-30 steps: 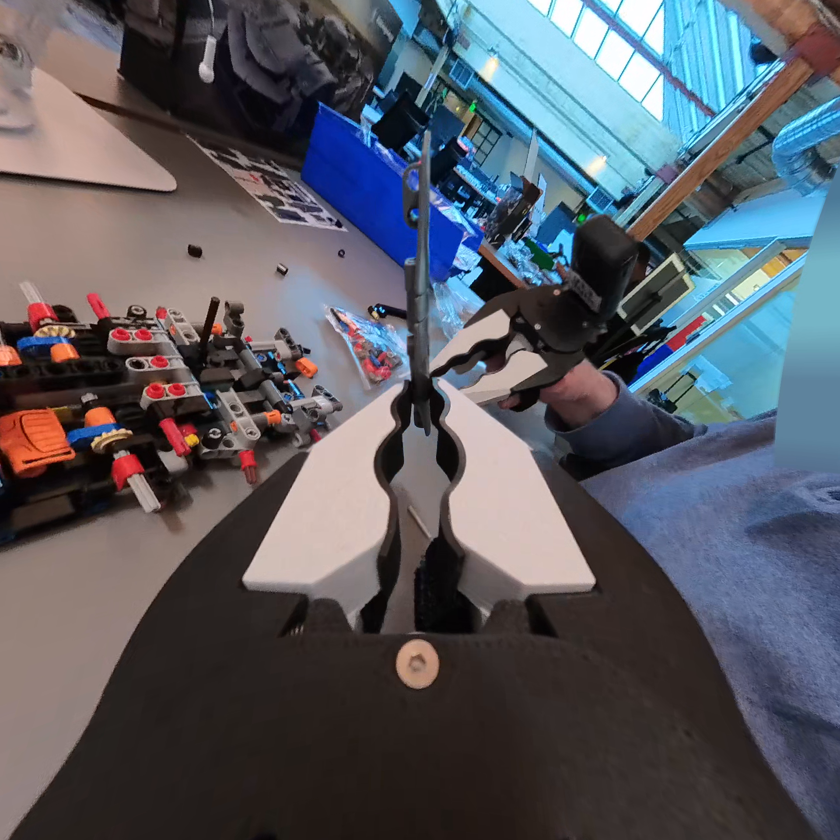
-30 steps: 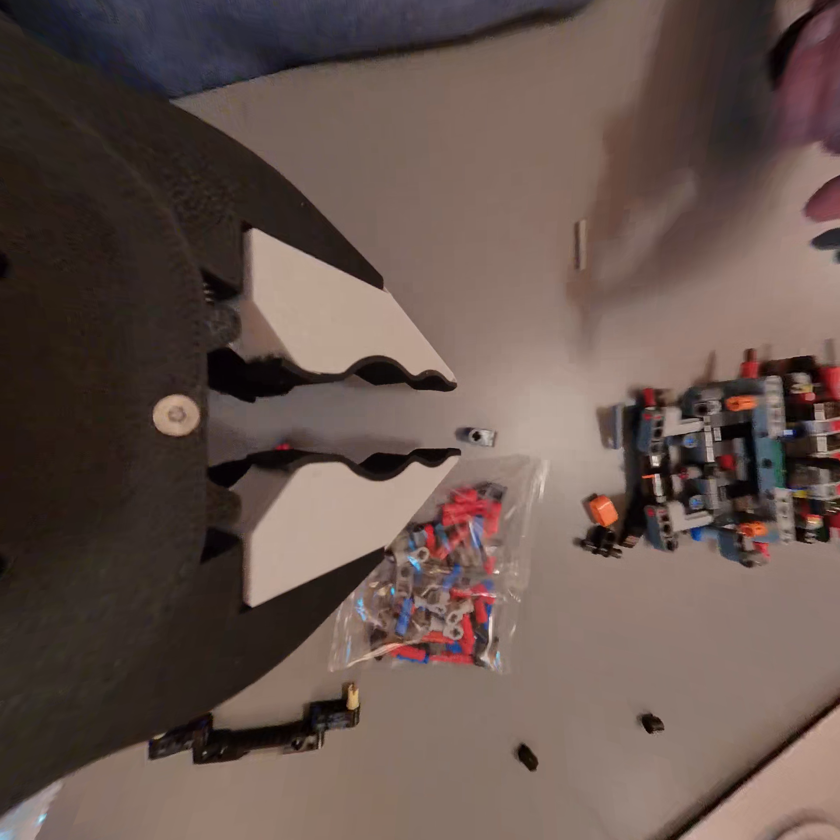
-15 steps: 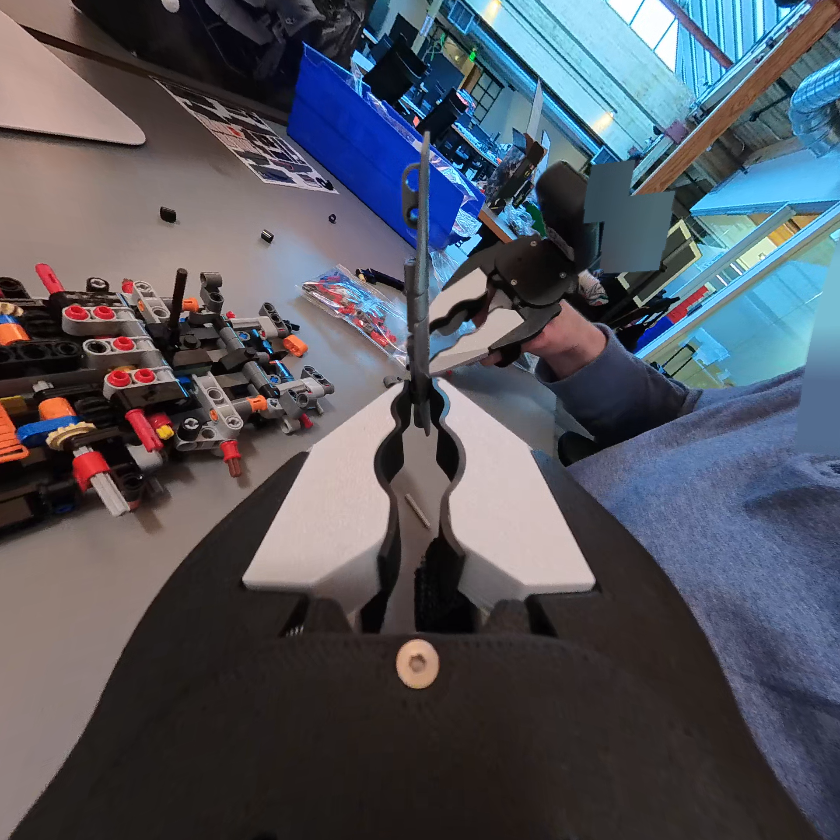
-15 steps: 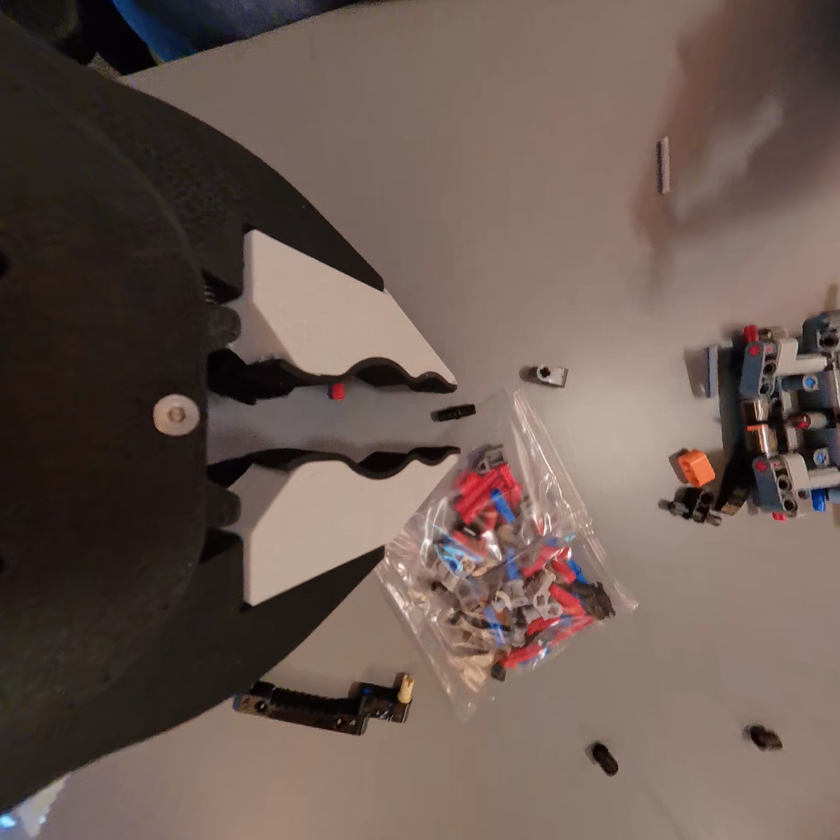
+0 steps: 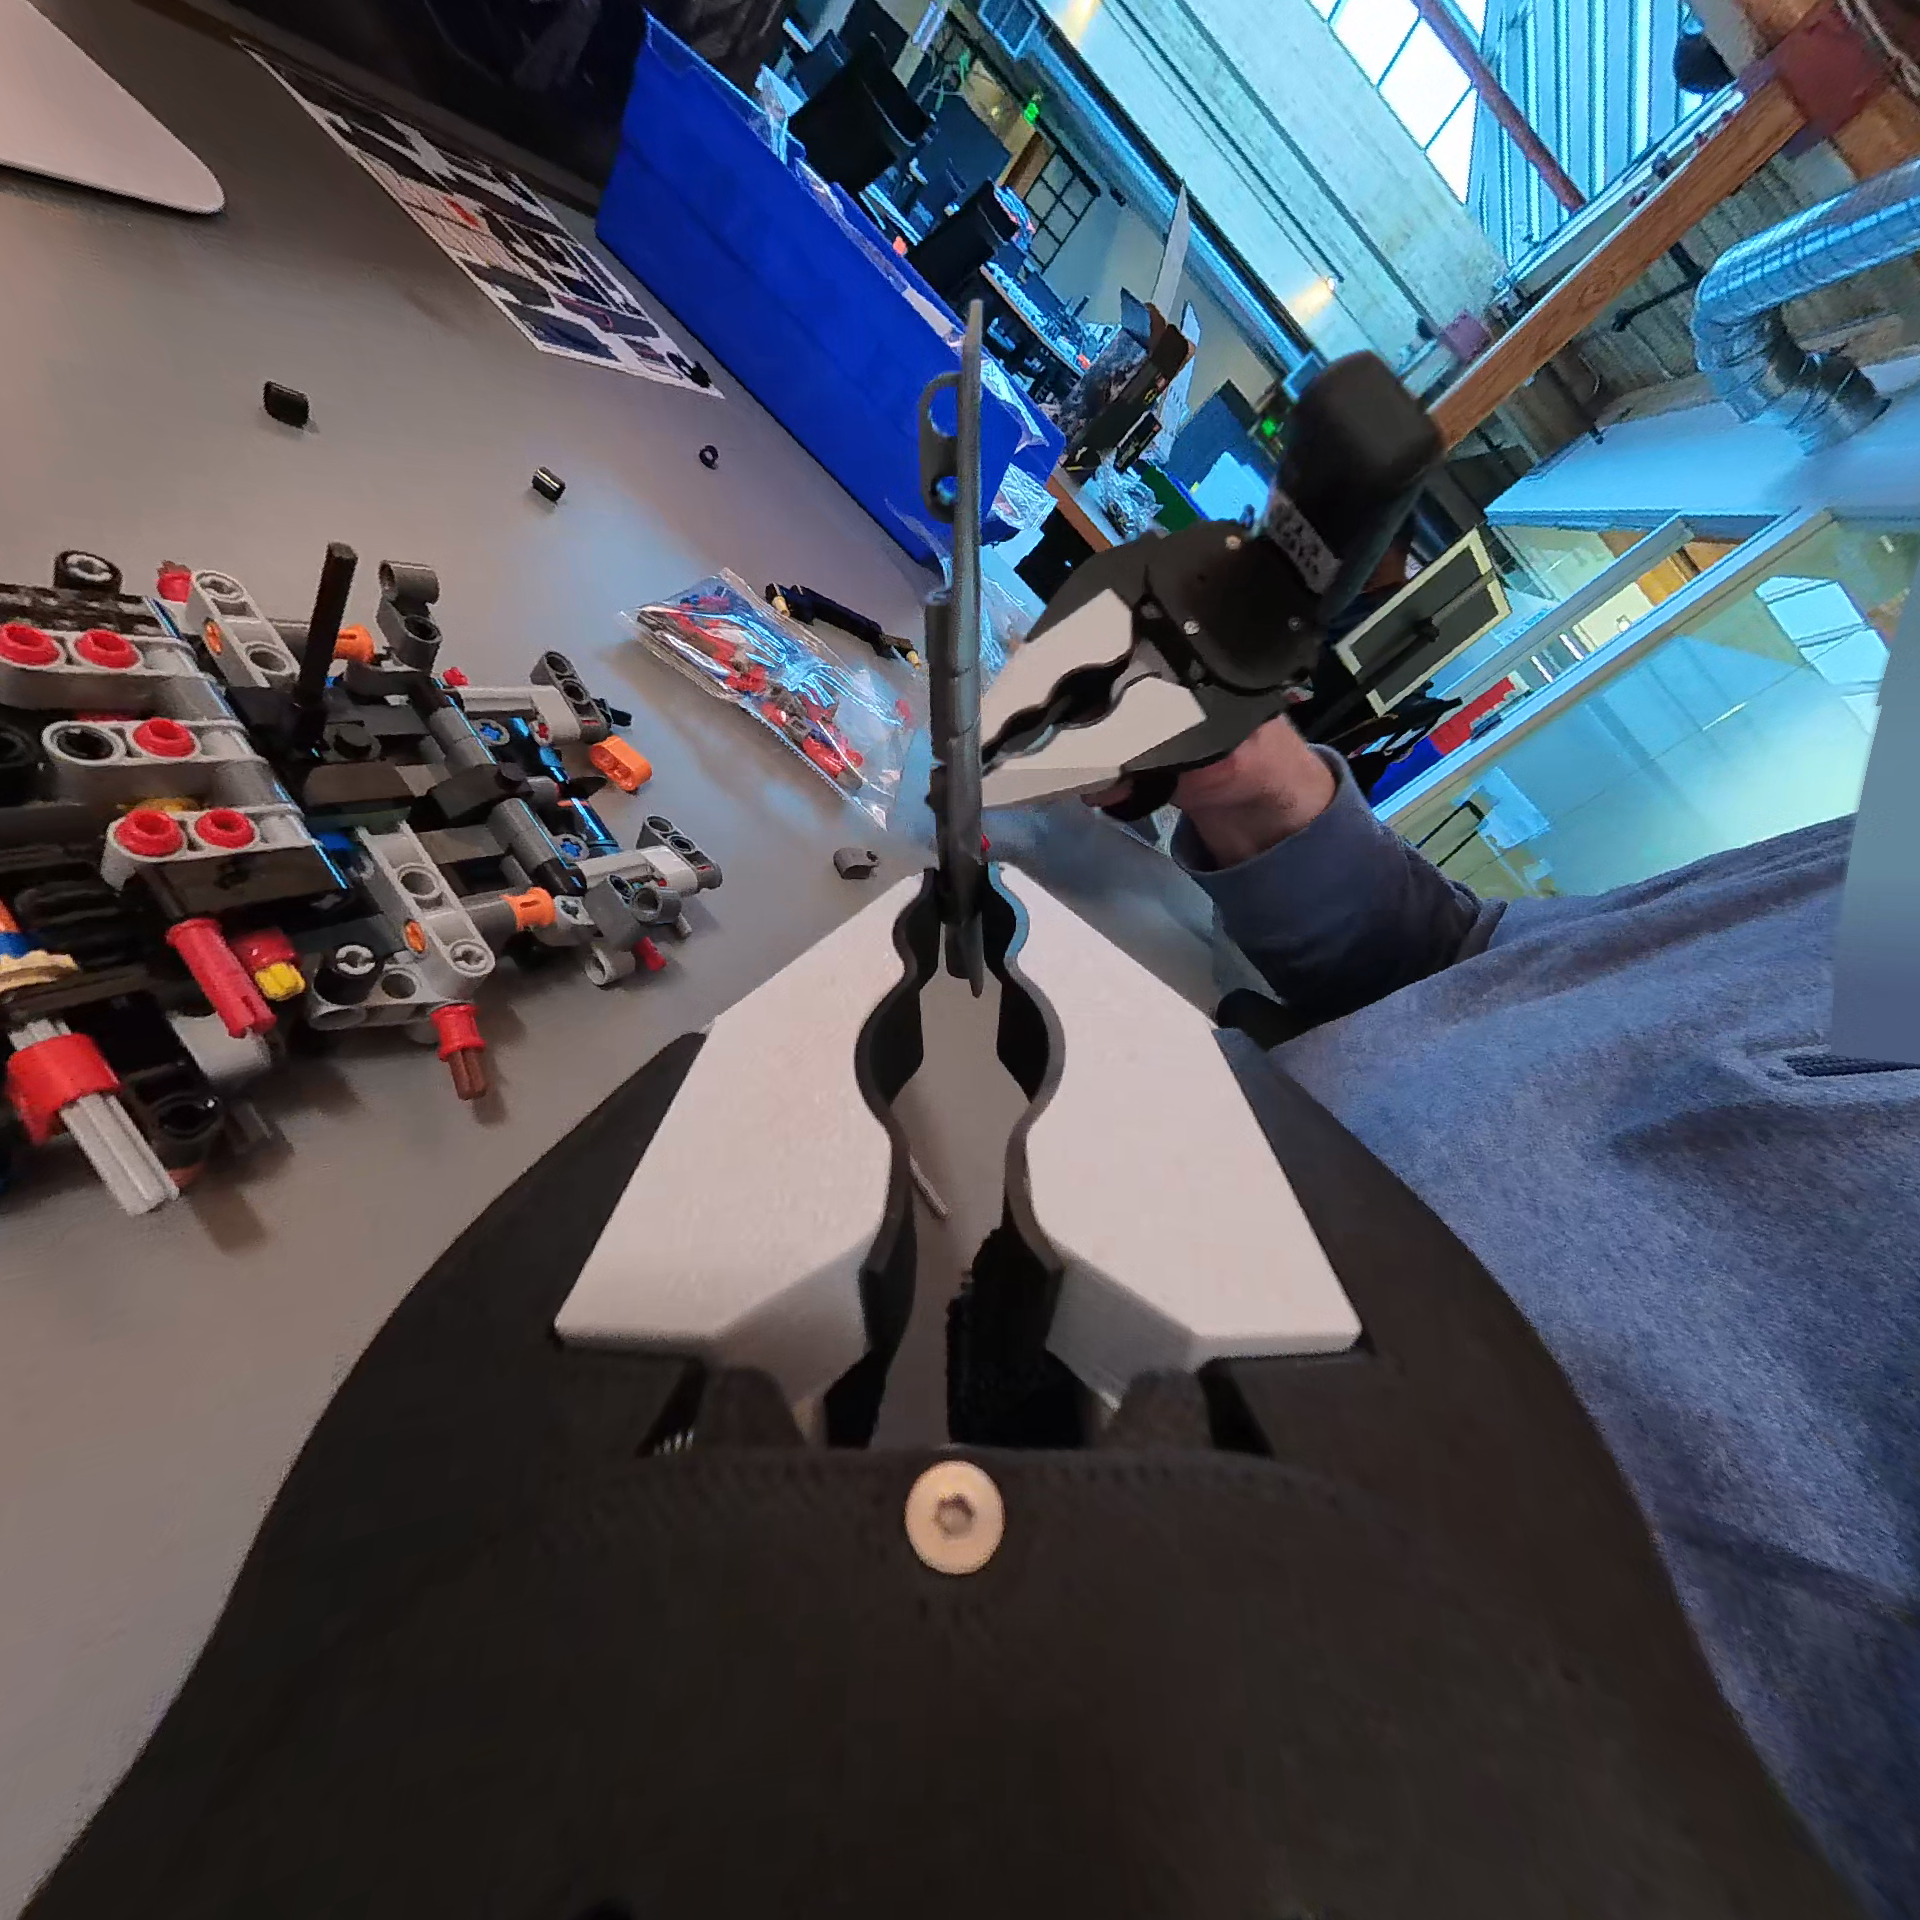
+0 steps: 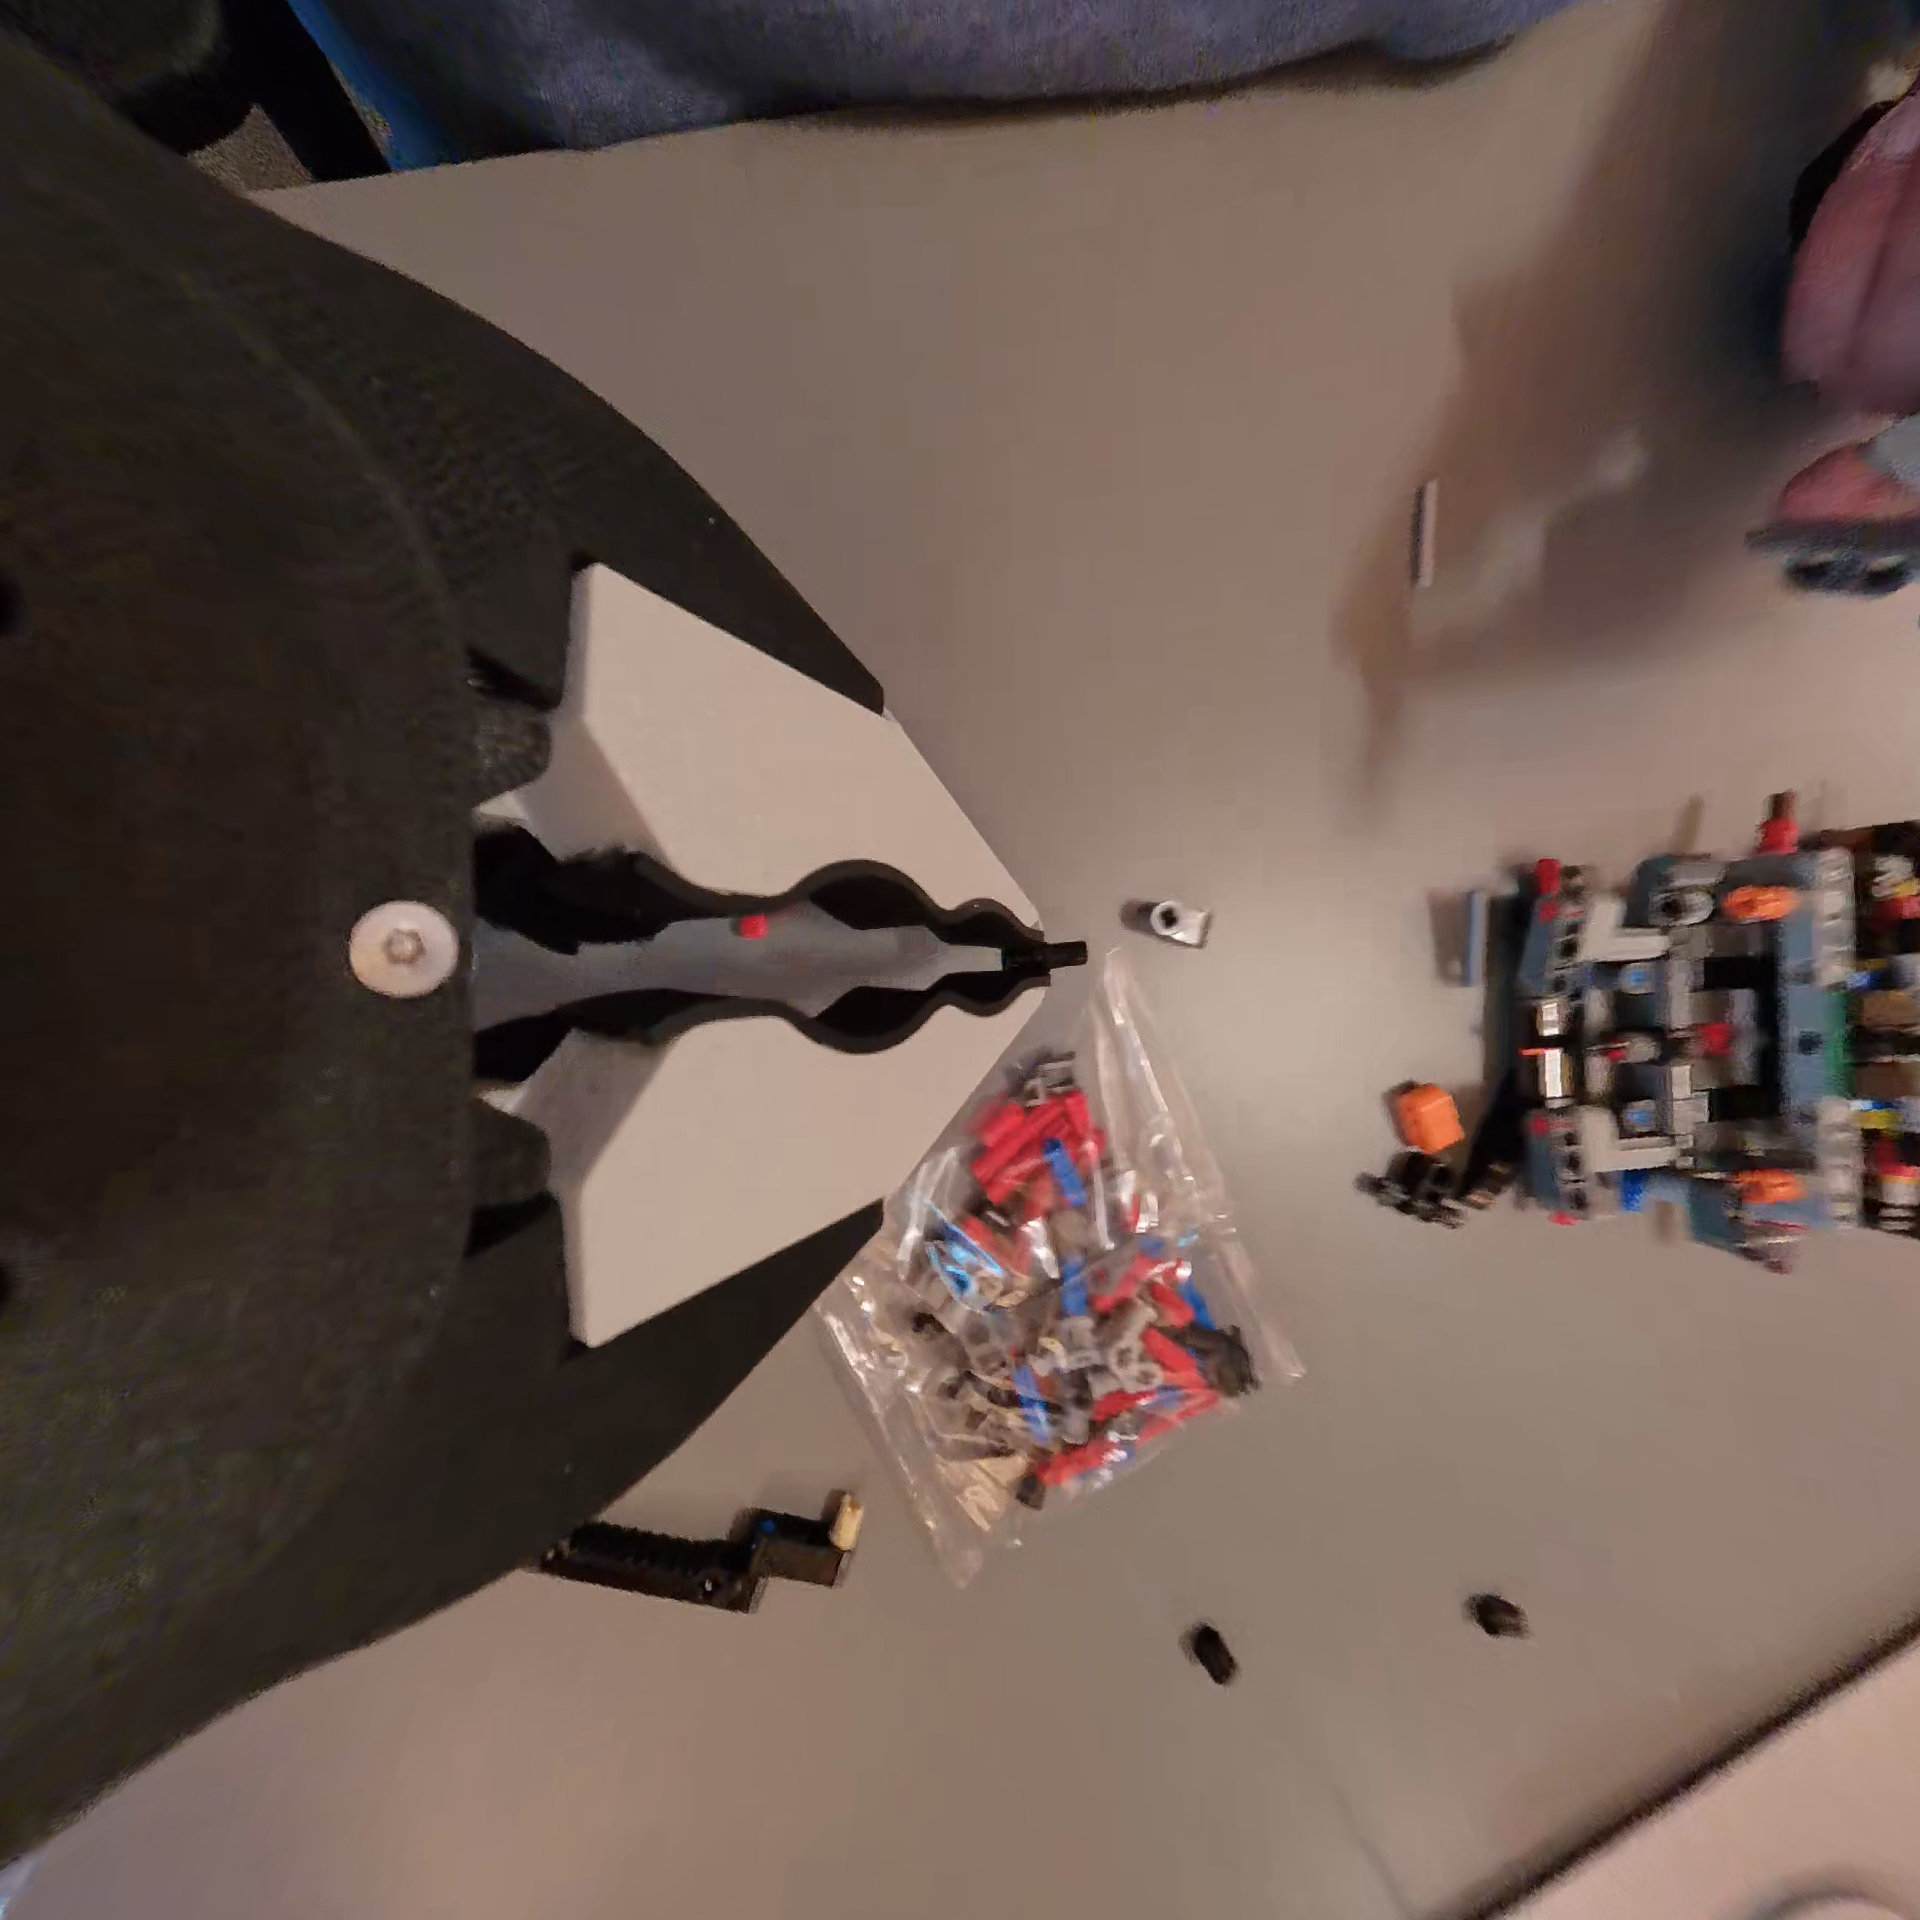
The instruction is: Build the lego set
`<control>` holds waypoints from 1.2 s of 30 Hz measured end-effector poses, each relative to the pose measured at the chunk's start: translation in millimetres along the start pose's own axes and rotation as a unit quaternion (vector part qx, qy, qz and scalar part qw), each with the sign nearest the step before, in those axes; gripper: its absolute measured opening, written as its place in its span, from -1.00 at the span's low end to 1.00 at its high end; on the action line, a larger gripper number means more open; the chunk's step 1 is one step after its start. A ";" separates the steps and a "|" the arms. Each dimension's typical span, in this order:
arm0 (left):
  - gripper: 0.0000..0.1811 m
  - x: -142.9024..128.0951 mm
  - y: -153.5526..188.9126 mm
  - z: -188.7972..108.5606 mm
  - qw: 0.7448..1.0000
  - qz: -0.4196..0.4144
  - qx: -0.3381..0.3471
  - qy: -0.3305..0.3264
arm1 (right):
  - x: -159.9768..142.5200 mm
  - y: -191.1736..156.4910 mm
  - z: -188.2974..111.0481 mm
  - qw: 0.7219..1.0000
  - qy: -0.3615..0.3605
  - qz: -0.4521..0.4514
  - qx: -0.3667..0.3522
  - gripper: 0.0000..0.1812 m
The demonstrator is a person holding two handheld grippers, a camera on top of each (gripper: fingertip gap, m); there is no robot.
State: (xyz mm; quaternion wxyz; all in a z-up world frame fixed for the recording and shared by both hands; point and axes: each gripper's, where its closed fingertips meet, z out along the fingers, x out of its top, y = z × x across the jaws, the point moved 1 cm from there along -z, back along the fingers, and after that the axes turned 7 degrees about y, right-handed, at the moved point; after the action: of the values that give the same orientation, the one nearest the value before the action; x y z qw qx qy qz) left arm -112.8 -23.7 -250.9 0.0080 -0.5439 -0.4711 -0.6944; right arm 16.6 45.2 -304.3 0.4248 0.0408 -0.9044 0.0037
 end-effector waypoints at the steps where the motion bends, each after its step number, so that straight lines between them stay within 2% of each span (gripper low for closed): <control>1: -0.94 -0.2 0.5 0.3 1.000 -0.002 -0.002 0.000 | 6.8 -2.6 -1.8 1.000 0.011 -0.009 0.000 -0.99; 7: -0.94 1.0 4.2 1.4 1.000 -0.016 -0.012 0.007 | 54.2 -30.0 0.4 0.994 0.069 -0.080 0.018 -0.99; 12: -0.94 -2.3 10.3 5.9 1.000 -0.020 -0.020 0.001 | 78.5 -50.5 21.9 0.985 0.087 -0.148 0.030 -0.99; 17: -0.94 -3.2 11.6 5.5 0.999 -0.027 -0.021 -0.003 | 85.9 -57.4 37.3 0.979 0.081 -0.183 0.034 -0.99; 26: -0.94 -3.6 10.6 8.2 0.998 -0.047 -0.028 -0.004 | 90.0 -52.6 34.6 0.979 0.101 -0.176 0.023 -0.99; 36: -0.94 -10.9 14.1 13.9 0.998 -0.056 -0.026 -0.015 | 96.2 -60.7 41.2 0.968 0.113 -0.224 0.009 -0.99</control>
State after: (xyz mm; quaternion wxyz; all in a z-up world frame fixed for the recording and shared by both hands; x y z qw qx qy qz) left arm -90.7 -27.7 -250.6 -0.0519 -0.5269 -0.4825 -0.6977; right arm -71.5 -23.8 -258.3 0.5138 0.2453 -0.8183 -0.0793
